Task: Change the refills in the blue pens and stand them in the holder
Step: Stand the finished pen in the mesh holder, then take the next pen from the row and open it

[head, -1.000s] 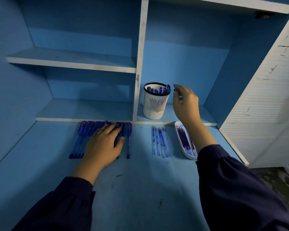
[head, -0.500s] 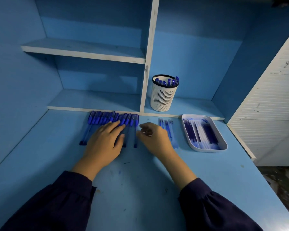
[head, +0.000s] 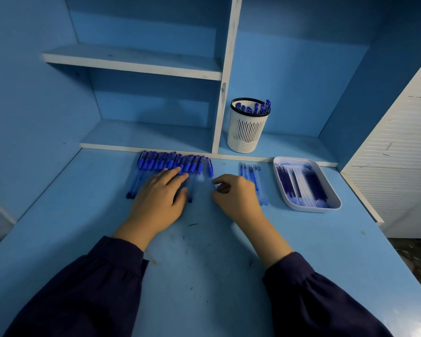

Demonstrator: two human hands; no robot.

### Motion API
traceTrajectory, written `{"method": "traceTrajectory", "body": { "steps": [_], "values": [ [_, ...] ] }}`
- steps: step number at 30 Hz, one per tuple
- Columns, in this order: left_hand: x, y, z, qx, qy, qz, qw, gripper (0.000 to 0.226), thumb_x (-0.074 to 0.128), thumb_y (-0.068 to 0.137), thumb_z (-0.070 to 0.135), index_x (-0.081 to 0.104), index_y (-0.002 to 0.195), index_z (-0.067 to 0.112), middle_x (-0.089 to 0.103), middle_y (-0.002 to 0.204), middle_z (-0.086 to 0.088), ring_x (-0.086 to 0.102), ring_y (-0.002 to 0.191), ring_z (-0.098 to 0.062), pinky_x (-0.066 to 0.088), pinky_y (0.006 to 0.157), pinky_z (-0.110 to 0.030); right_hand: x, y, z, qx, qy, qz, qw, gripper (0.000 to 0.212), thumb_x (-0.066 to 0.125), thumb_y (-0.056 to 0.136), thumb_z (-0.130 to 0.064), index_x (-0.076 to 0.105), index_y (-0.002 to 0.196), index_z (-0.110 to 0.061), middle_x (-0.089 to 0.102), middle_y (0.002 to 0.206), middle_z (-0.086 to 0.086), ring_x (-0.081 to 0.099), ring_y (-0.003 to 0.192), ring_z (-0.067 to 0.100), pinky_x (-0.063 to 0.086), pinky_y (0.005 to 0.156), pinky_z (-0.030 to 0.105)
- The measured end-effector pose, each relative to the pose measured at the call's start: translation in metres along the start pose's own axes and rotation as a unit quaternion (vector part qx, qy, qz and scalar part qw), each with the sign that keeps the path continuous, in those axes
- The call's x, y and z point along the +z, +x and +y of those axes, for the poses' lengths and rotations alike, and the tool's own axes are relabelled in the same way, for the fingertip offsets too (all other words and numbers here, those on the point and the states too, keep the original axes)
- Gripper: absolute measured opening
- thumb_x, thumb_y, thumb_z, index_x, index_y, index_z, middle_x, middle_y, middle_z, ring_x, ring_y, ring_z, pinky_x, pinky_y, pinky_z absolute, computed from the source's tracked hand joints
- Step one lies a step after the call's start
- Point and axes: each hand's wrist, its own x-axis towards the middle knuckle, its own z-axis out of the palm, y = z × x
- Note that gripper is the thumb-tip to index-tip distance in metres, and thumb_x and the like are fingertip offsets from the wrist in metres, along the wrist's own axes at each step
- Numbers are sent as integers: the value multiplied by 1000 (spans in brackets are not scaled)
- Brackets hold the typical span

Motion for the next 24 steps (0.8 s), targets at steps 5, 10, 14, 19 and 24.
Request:
{"method": "traceTrajectory", "body": {
  "steps": [5,10,14,19,24],
  "values": [
    [-1,0,1,7,-23,15,1000,48,37,103,39,46,147,21,37,156,1,31,144,-21,25,117,-38,-17,-5,8,101,222,-7,970,25,66,86,-8,71,110,-12,67,70,-5,61,64,8,49,64,14],
    [-6,-3,15,14,-138,46,989,58,33,95,52,46,146,27,52,144,5,50,129,-17,38,107,-34,-23,-22,2,112,467,-45,876,21,66,87,-1,70,107,-9,68,83,7,59,70,14,50,72,22],
    [-9,-7,33,-25,-372,24,928,58,44,96,59,35,149,37,59,127,24,58,106,3,43,99,-17,-20,-38,-4,68,466,-60,880,21,65,87,1,72,101,-13,70,83,4,61,74,14,51,74,22],
    [-16,-11,50,-45,-530,64,844,49,53,95,37,40,142,34,71,117,10,62,116,-3,43,102,-18,-16,-55,-12,18,425,-60,903,27,66,86,3,73,93,-22,72,78,-6,64,73,8,52,73,17],
    [-17,-14,61,-73,-619,133,771,43,62,91,24,51,132,28,76,102,0,73,95,-19,55,84,-24,-15,-64,-13,-30,381,-48,923,27,68,86,0,72,100,-22,74,84,-8,67,79,5,51,74,15]
  ]
}}
